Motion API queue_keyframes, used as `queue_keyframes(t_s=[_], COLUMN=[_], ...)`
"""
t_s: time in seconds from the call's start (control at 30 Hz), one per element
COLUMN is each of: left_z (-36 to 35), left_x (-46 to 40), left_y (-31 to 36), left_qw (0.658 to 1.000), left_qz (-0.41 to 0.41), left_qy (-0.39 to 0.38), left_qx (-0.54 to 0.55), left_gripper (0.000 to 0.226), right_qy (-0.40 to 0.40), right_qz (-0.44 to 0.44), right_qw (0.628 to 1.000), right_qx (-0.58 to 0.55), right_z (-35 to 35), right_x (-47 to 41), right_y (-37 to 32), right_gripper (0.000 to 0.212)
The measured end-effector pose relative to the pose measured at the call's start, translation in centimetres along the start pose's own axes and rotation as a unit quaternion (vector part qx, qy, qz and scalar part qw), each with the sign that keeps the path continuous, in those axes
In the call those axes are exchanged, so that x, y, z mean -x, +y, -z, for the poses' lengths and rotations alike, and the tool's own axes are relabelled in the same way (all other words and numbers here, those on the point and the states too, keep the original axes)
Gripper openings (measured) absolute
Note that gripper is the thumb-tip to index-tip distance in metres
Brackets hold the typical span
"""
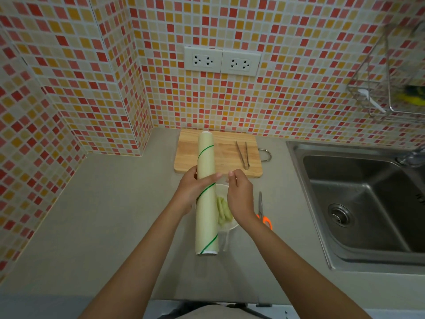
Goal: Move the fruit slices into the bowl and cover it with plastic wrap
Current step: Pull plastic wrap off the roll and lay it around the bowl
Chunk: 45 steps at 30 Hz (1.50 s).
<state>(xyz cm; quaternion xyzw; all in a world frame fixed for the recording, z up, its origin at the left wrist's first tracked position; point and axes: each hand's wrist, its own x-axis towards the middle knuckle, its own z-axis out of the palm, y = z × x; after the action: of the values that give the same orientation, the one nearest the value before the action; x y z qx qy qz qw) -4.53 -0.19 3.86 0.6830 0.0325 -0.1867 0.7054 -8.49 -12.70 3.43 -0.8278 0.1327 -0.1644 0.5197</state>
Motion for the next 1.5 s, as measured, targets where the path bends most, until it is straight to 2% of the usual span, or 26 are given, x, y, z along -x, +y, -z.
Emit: queue_keyframes(t_s=[0.13, 0.27, 0.43, 0.6, 0.73, 0.8, 0.87, 0.93, 1.03, 1.2, 1.37, 1.5], left_z=[0.6, 0.9, 0.3, 0.6, 0.7, 0.8, 1.2, 1.4, 1.2, 1.5, 1.9, 2.2], left_x=[-0.3, -0.4, -0.2, -0.3, -0.4, -0.5, -0.6, -0.6, -0.5, -0.8, -1.4, -1.5], left_y=[-0.5, -0.7, -0.9, -1.1, -1.6, -1.7, -1.6, -1.8, -1.7, -2.0, -2.3, -2.0], left_qw=[0.999, 0.987, 0.997, 0.996, 0.998, 0.998, 0.997, 0.998, 0.996, 0.998, 0.998, 0.996], left_qz=[-0.001, 0.055, 0.031, 0.065, 0.059, 0.051, 0.049, 0.049, 0.067, 0.045, 0.054, 0.072], left_qy=[-0.004, -0.012, -0.005, 0.002, 0.010, 0.038, 0.060, 0.039, 0.038, 0.027, 0.039, 0.035], left_qx=[0.034, 0.148, 0.066, 0.052, 0.033, 0.023, 0.006, 0.016, 0.040, -0.018, 0.002, 0.032], left_gripper=[0.054, 0.033, 0.059, 0.030, 0.045, 0.053, 0.046, 0.034, 0.040, 0.046, 0.031, 0.034], right_qy=[0.028, 0.044, 0.043, 0.055, 0.050, 0.055, 0.061, 0.062, 0.060, 0.065, 0.070, 0.069], right_qz=[-0.012, -0.025, -0.026, -0.030, -0.035, -0.035, -0.045, -0.052, -0.052, -0.042, -0.033, -0.027], right_qw=[1.000, 0.999, 0.999, 0.998, 0.998, 0.998, 0.997, 0.997, 0.997, 0.997, 0.997, 0.997], right_qx=[-0.001, -0.010, -0.009, -0.006, 0.001, 0.001, 0.004, 0.006, 0.003, 0.007, 0.010, 0.018], right_z=[0.7, 1.6, 1.7, 2.0, 2.1, 2.1, 2.4, 2.8, 2.9, 2.9, 3.1, 3.4], right_x=[0.0, -0.1, -0.3, -0.4, -0.3, -0.3, -0.4, -0.7, -0.8, -0.6, -0.9, -1.2], right_y=[0.5, 0.9, 0.9, 1.7, 2.1, 2.3, 2.7, 3.1, 3.4, 3.8, 3.7, 4.0], right_gripper=[0.029, 0.029, 0.029, 0.028, 0.029, 0.029, 0.029, 0.029, 0.029, 0.030, 0.027, 0.027])
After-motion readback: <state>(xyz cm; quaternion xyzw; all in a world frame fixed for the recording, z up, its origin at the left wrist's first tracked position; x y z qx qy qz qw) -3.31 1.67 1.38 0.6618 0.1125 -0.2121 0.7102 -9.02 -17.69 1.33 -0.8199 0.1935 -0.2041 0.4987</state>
